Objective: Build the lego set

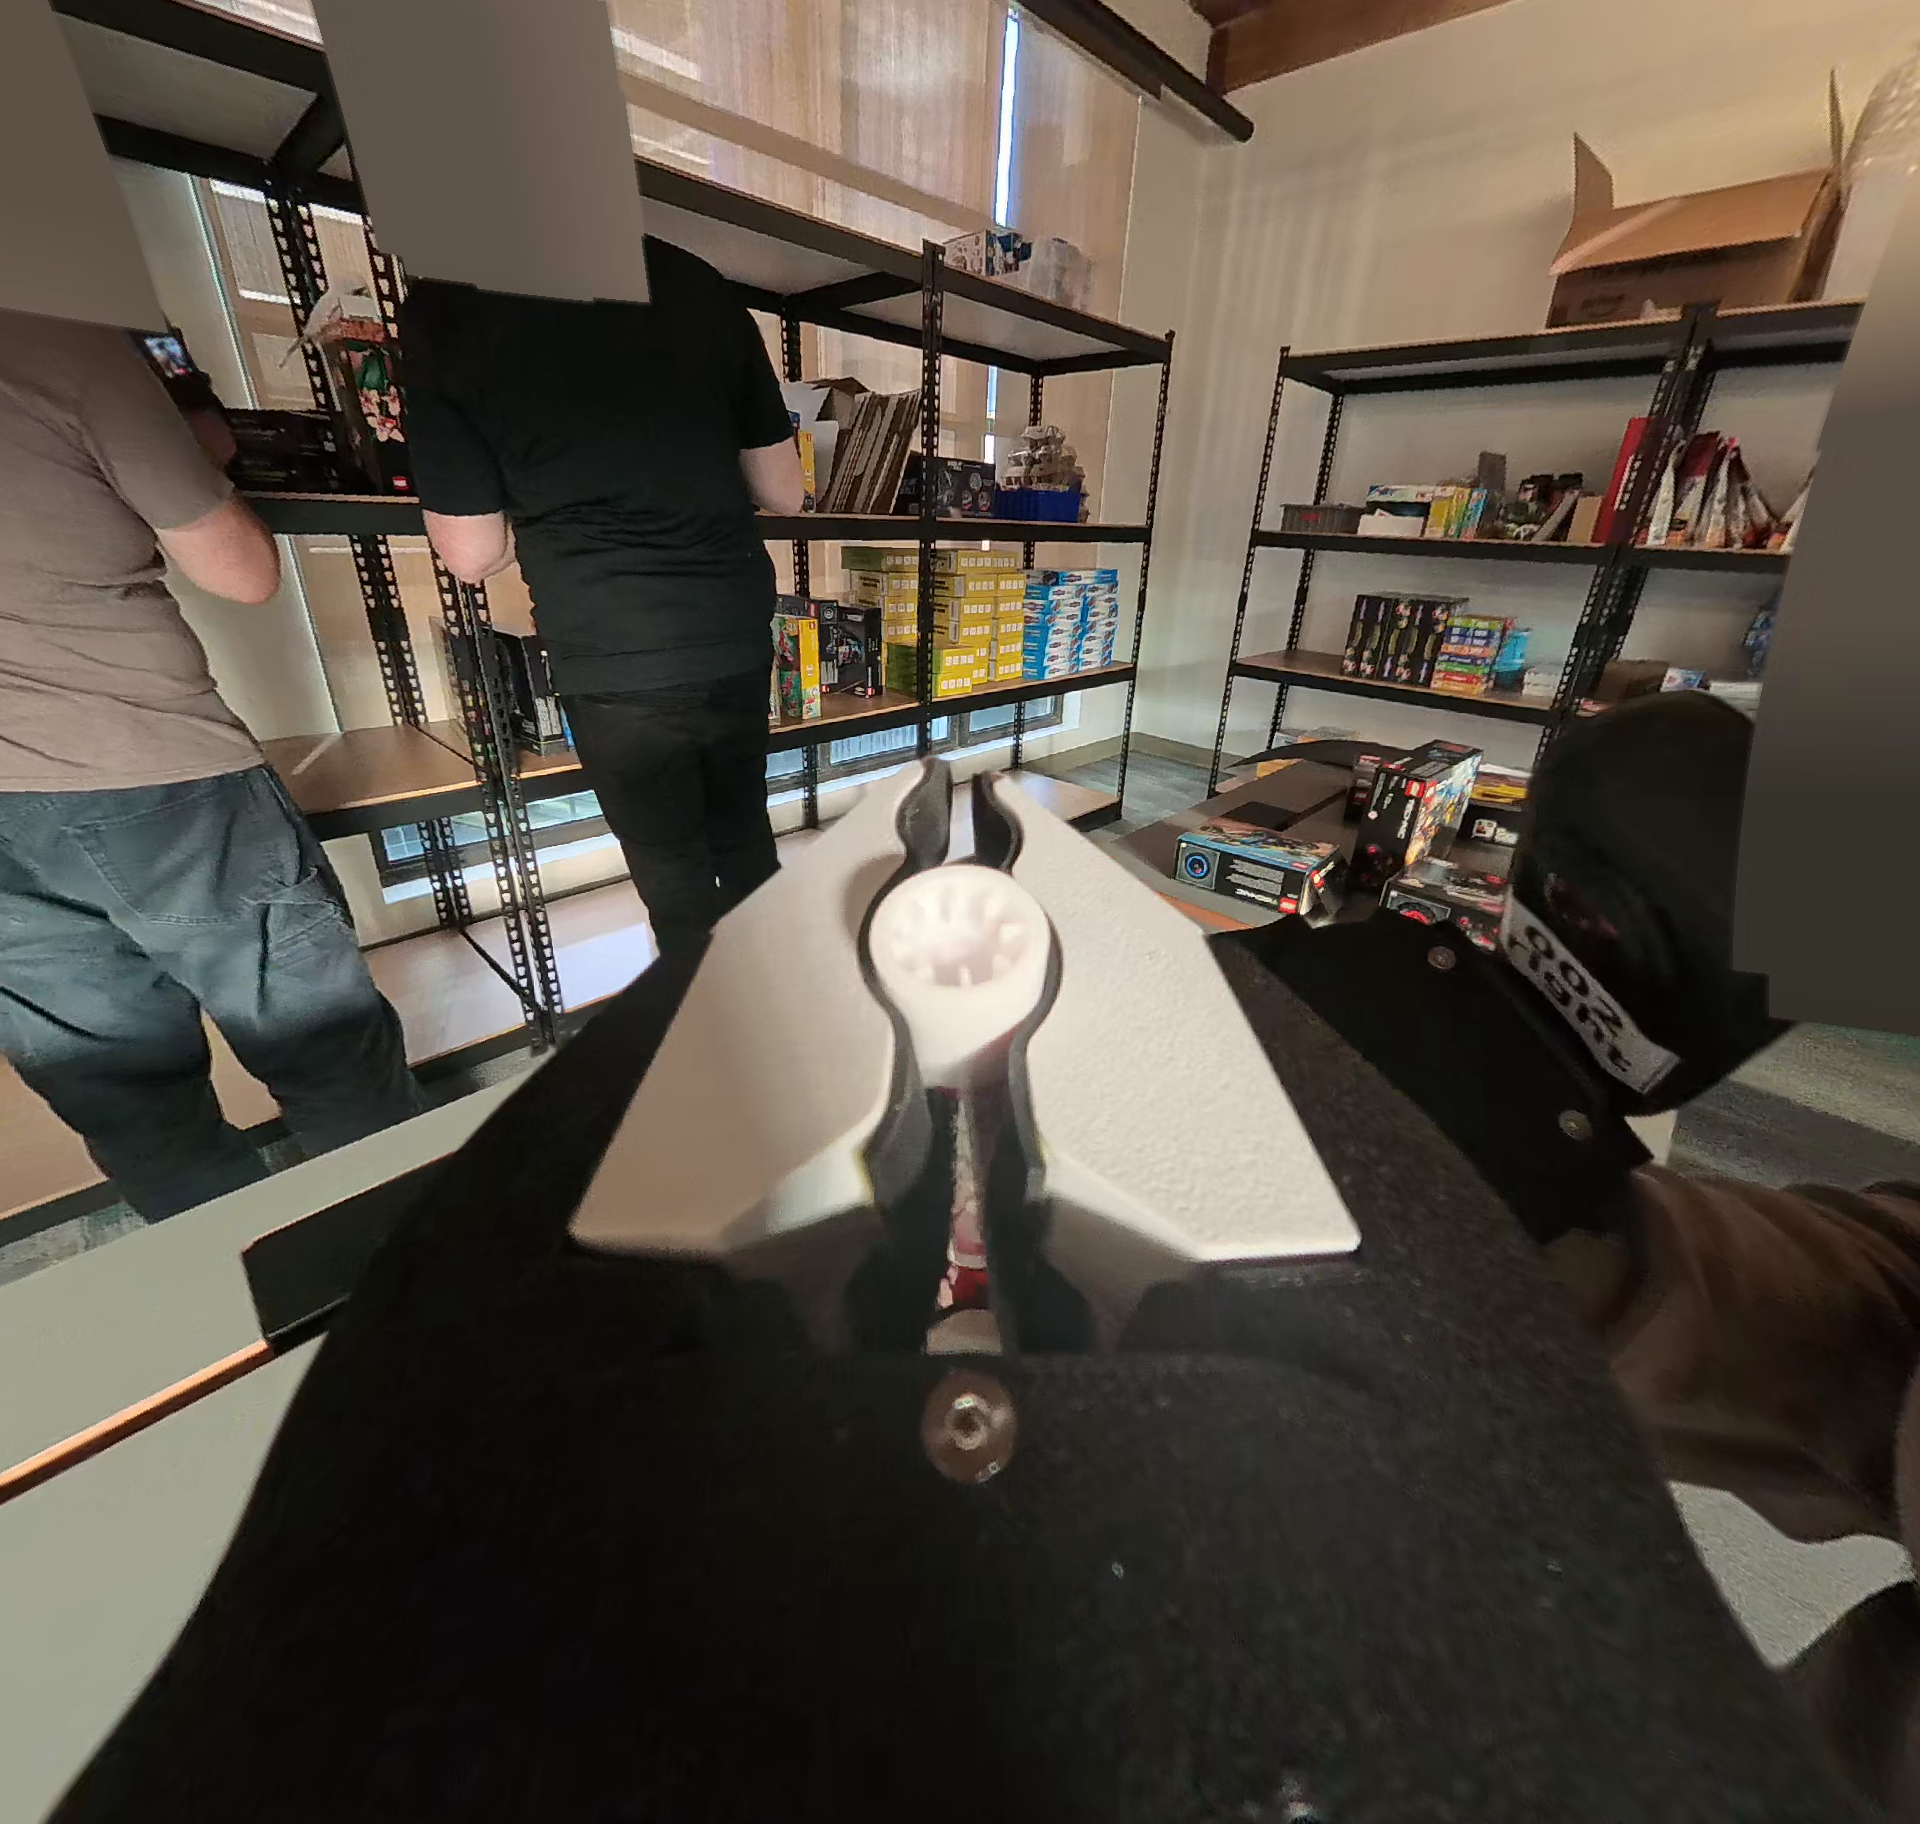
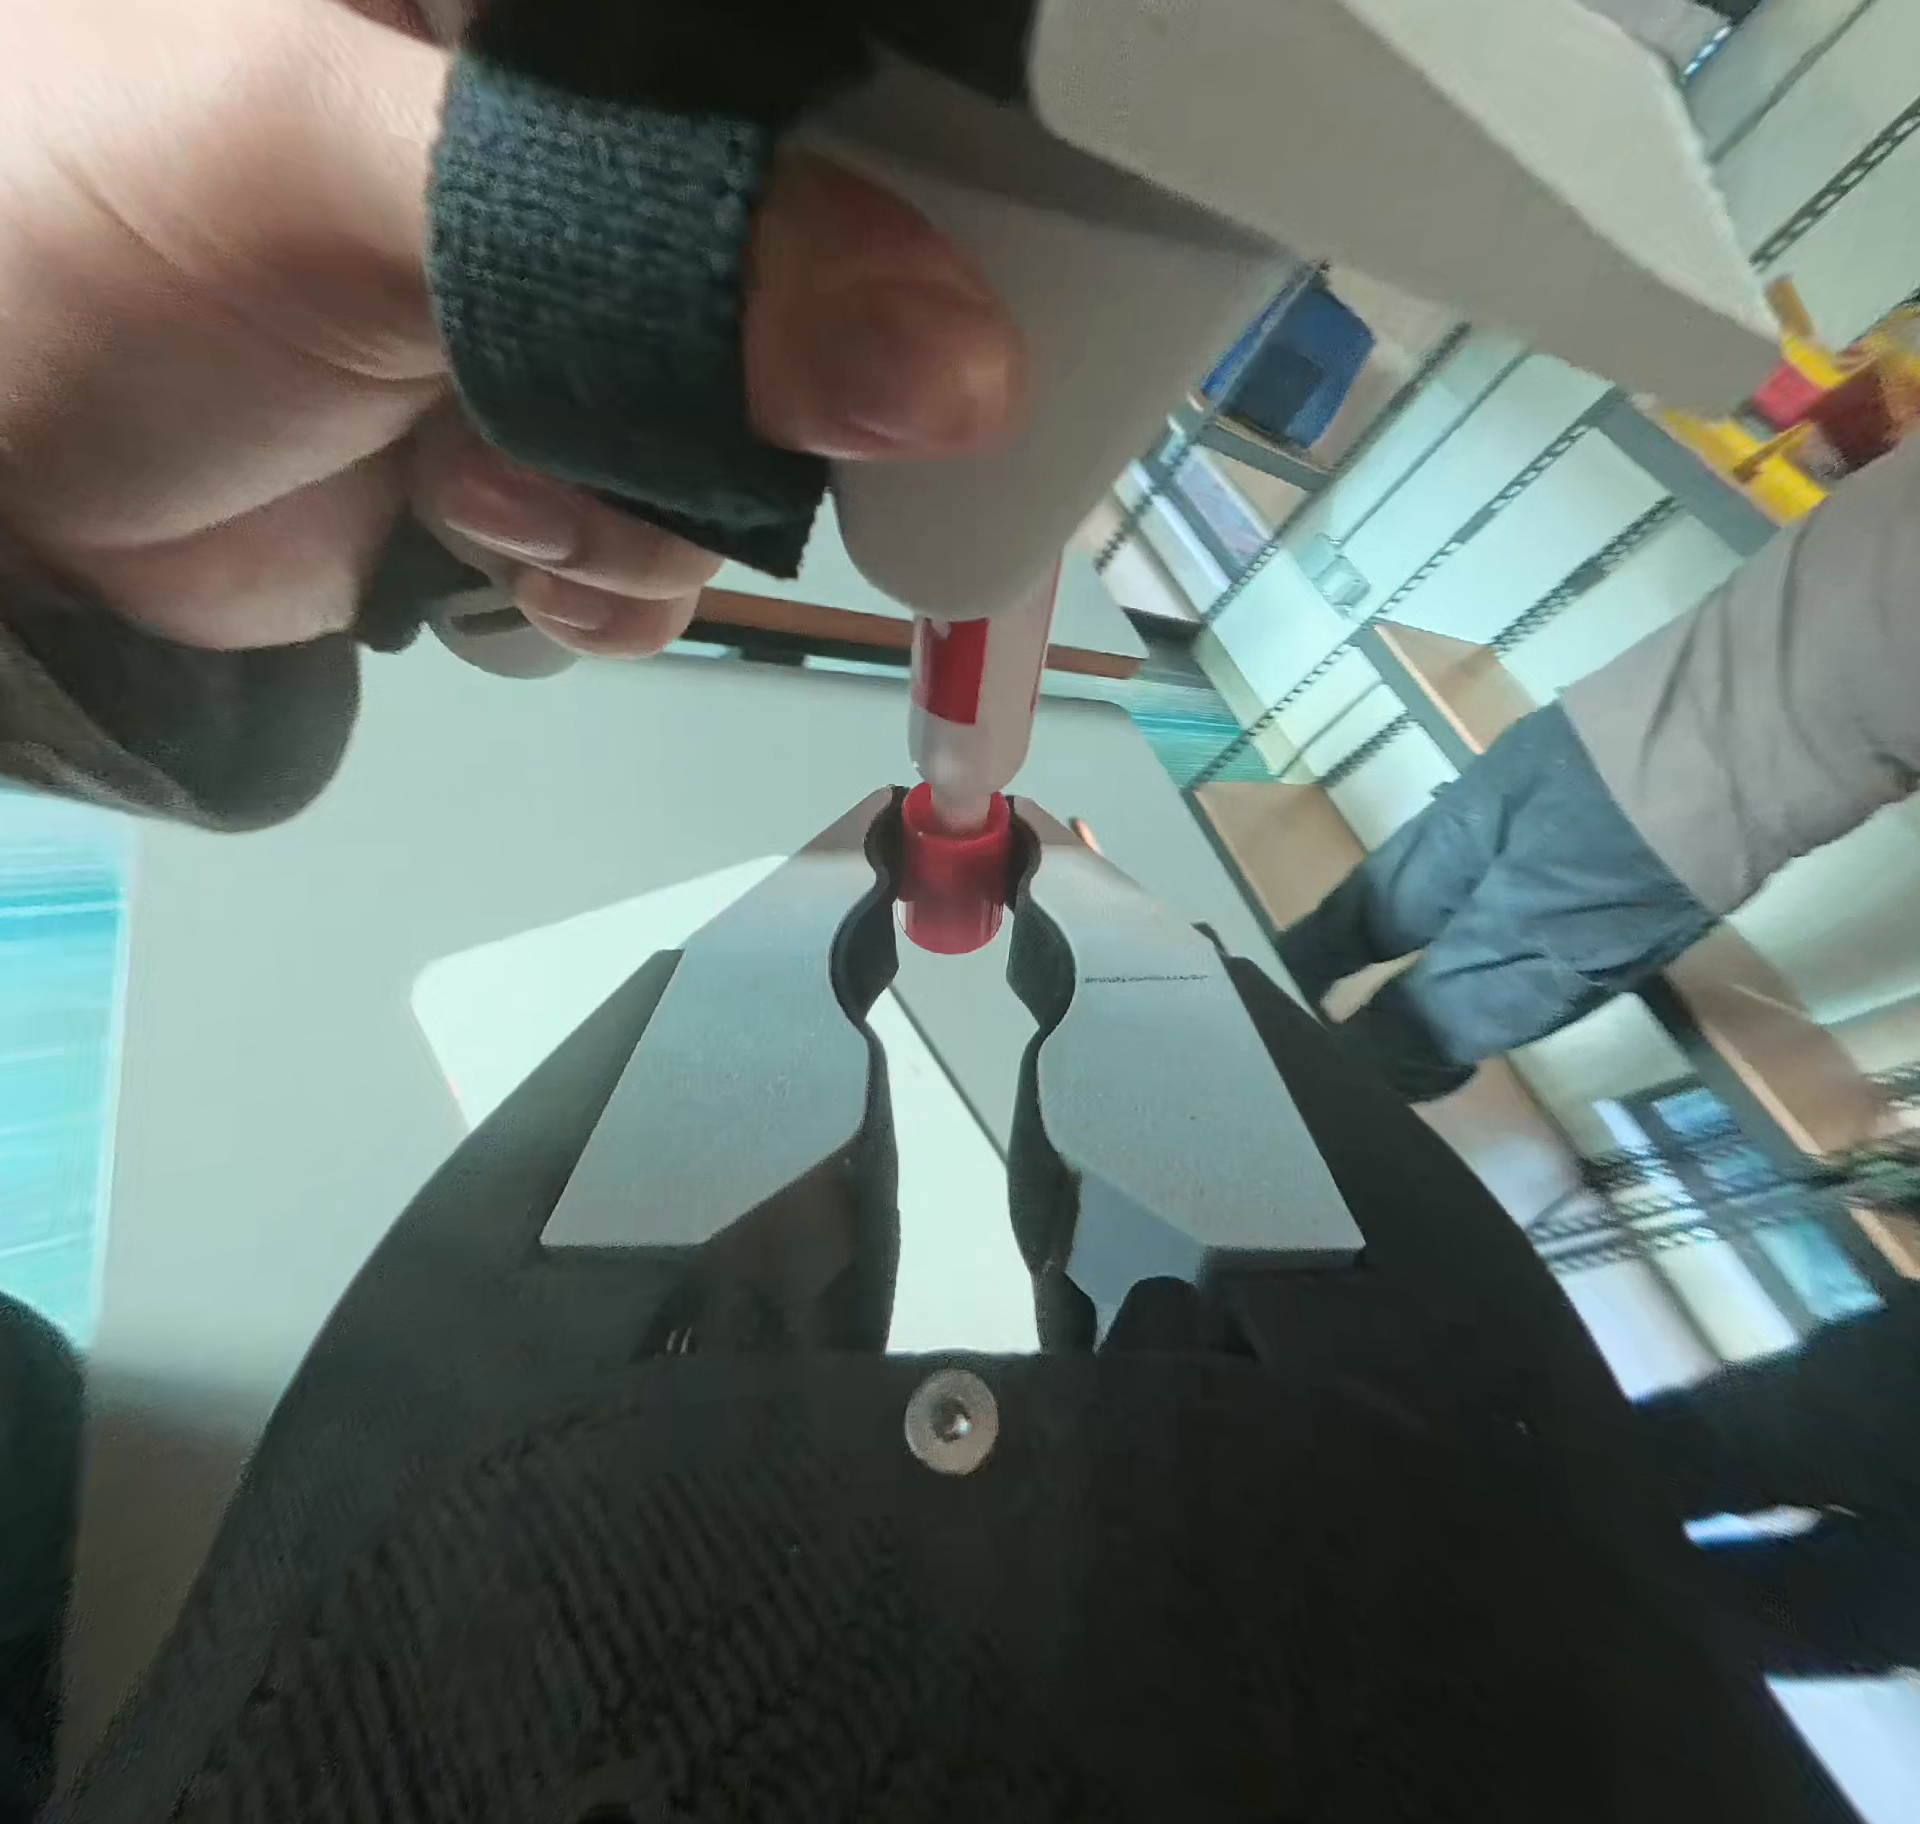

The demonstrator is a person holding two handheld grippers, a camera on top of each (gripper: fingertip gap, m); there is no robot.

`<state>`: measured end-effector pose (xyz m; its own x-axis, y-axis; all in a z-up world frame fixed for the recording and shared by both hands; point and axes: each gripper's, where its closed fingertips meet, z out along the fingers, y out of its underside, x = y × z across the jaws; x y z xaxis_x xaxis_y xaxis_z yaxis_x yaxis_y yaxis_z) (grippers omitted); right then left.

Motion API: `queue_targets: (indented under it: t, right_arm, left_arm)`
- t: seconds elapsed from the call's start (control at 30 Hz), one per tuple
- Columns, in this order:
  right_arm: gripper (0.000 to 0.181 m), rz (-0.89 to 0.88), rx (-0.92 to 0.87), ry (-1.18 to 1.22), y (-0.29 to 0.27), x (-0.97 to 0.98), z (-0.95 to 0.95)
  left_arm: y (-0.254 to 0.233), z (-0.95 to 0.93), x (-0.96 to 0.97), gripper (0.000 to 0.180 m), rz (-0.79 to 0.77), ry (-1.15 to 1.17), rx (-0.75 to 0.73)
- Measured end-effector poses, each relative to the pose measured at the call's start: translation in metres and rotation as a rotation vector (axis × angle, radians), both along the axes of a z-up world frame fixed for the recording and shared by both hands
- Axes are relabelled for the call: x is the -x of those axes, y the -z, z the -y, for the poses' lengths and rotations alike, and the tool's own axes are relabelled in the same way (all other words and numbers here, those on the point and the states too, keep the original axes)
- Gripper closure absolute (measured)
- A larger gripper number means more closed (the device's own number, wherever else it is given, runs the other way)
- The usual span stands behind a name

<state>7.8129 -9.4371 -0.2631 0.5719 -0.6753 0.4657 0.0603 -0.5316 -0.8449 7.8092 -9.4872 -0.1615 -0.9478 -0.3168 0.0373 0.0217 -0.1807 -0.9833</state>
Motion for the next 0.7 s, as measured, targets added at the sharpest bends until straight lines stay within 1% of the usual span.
queue_targets:
  t: [0.07, 0.13, 0.2, 0.3, 0.43, 0.6, 0.7]
  right_arm:
    - [0.168, -0.020, -0.033, -0.008, 0.003, 0.000, 0.001]
    - [0.167, -0.035, -0.019, -0.011, 0.012, 0.000, 0.002]
    - [0.166, -0.072, -0.043, -0.035, 0.022, 0.001, 0.000]
    - [0.166, -0.128, -0.036, -0.064, 0.045, 0.003, 0.001]
    - [0.166, -0.316, -0.068, -0.097, 0.089, 0.006, -0.001]
    - [0.166, -0.452, -0.093, -0.069, 0.141, 0.004, 0.006]
    - [0.166, -0.550, -0.047, -0.042, 0.183, -0.002, 0.015]
  left_arm:
    - [0.005, 0.003, 0.000, 0.175, 0.001, -0.001, -0.022]
    - [0.015, 0.008, -0.001, 0.175, 0.004, -0.005, -0.067]
    - [0.025, 0.007, -0.005, 0.175, -0.050, 0.011, -0.070]
    - [0.052, 0.001, -0.016, 0.176, -0.188, 0.027, -0.028]
    - [0.101, -0.010, -0.037, 0.174, -0.414, 0.000, 0.069]
    - [0.158, -0.014, -0.055, 0.167, -0.630, -0.020, 0.103]
    - [0.203, -0.017, -0.074, 0.162, -0.771, -0.041, 0.121]
